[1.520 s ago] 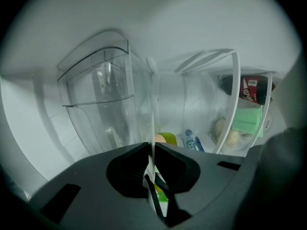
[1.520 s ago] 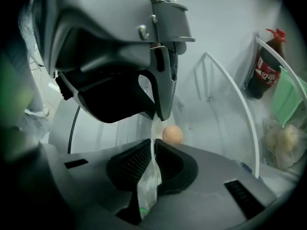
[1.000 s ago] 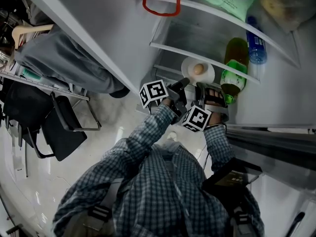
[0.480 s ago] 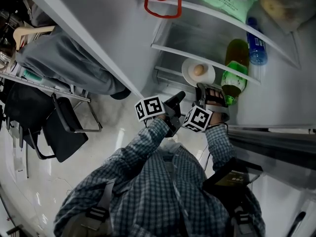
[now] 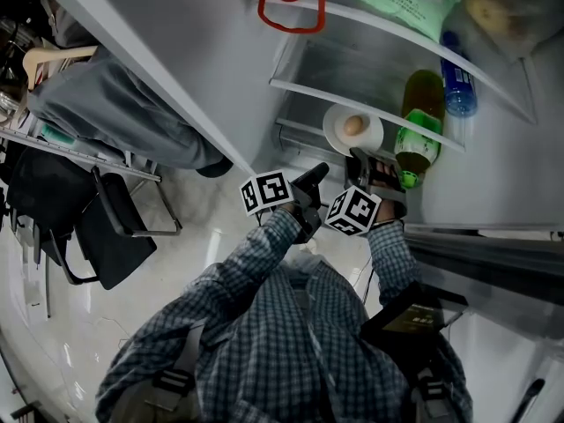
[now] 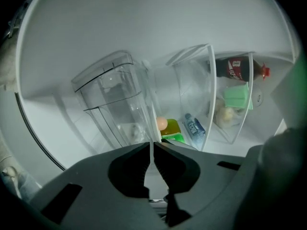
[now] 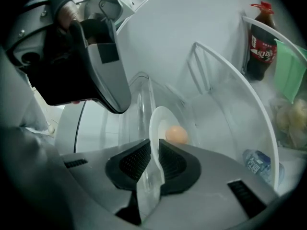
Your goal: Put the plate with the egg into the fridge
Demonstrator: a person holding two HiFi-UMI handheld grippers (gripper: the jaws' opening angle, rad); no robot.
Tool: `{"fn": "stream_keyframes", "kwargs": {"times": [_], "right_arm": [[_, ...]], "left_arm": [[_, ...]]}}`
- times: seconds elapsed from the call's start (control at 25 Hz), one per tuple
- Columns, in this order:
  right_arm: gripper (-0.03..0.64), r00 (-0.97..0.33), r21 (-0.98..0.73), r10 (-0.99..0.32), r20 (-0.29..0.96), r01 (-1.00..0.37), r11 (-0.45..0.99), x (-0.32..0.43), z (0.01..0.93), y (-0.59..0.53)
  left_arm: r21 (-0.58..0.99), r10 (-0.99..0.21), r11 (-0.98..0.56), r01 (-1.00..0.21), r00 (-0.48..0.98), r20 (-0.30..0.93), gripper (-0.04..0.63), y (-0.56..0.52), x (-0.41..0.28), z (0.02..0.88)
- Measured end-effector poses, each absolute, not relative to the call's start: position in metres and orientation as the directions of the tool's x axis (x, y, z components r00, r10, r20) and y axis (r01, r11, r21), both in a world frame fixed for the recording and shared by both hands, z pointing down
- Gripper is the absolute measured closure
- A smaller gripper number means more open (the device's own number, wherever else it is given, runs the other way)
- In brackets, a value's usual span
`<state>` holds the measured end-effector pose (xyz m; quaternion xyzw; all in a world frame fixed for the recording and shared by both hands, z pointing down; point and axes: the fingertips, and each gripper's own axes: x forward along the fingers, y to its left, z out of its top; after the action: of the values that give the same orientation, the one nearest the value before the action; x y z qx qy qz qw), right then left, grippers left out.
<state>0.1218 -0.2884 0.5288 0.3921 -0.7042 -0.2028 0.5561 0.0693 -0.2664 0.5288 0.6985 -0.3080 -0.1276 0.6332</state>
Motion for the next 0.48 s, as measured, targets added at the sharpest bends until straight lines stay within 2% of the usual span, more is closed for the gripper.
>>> {"fn": "stream_keyframes", "kwargs": {"times": [0.08,0.24,0.48], "right_arm": [[0.577,-0.087,0.712,-0.776,0.625,-0.346,0.611,0.1206,0.5291,-0.2882],[0.516,-0.112,0.678,-0.762,0.638,-0.387,0.625,0.1175,0.5298,-0.2871],[0.514,-0.129,0.648,-0.761,0.636,-0.446,0.617,0.1169,0.5235,-0.2853]], "left_arm": [[0.962,-0.588,-0.018,-0.274,0.781,0.211,0.566,-0.2674,0.0709,0.5275],[0.956,-0.578,-0.038,-0.290,0.787,0.216,0.566,-0.2684,0.0728,0.5265],[0.950,-0.575,-0.050,-0.307,0.787,0.224,0.566,-0.2689,0.0722,0.5271]]}}
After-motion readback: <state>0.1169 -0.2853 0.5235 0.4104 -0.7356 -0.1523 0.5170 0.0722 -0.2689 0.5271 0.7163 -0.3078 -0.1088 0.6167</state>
